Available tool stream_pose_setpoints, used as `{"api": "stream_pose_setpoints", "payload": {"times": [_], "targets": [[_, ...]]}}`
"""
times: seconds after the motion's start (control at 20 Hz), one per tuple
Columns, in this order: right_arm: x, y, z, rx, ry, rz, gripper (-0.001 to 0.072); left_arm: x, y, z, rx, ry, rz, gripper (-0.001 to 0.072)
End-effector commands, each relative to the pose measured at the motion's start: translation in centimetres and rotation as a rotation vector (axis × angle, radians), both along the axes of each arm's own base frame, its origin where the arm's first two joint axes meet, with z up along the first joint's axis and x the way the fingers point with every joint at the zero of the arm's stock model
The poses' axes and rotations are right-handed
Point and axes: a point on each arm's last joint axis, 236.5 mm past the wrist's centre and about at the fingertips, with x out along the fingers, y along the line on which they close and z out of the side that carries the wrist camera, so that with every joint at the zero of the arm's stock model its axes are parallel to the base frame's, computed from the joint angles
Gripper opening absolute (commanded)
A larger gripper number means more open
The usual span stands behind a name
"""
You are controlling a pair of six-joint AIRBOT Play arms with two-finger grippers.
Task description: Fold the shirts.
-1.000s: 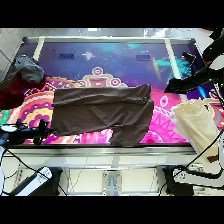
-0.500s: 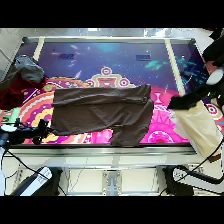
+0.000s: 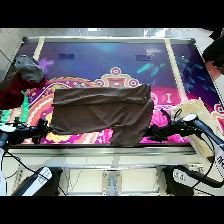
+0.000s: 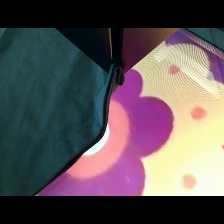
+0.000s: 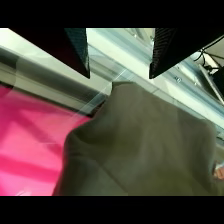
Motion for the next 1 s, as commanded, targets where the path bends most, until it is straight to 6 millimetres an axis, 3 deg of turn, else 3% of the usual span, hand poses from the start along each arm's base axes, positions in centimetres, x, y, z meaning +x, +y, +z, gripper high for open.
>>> {"api": "stream_pose_setpoints", "payload": {"times": [0.0,0.15,0.2,0.25,0.3,0.45,0.65,0.8,0.95], "targets": [[0.3,1.6,-1.6,-0.032,-0.041,-0.018,0.0438,0.0,0.0,0.0,0.001,-0.001,0.001,0.0012],[1.6,3.7,-2.0,-0.049,-0.11,-0.022,0.0409,0.0,0.0,0.0,0.001,-0.001,0.0,0.0012],[1.7,4.5,-1.8,-0.04,-0.119,-0.017,0.0287,0.0,0.0,0.0,0.001,-0.001,0.0,0.0012],[1.5,5.3,-1.4,-0.018,-0.116,-0.009,0.0069,0.0,0.0,0.0,-0.002,0.001,-0.001,0.0012],[0.9,6.1,-0.8,0.017,-0.113,0.024,0.0013,-0.1,-0.2,0.1,-0.008,0.004,-0.006,0.0012],[-1.5,7.7,2.9,0.136,-0.118,0.158,0.0013,0.2,0.0,1.8,0.025,-0.048,-0.058,0.0011],[-2.4,6.7,6.4,0.078,-0.175,0.203,0.0014,0.4,4.8,7.7,0.162,-0.197,-0.035,0.001],[1.1,6.6,10.8,0.045,-0.35,0.133,0.0013,1.5,5.2,10.9,0.233,-0.278,-0.111,0.001],[8.2,5.9,15.6,-0.011,-0.594,0.029,0.0012,4.5,4.6,13.9,0.312,-0.364,-0.192,0.001]]}}
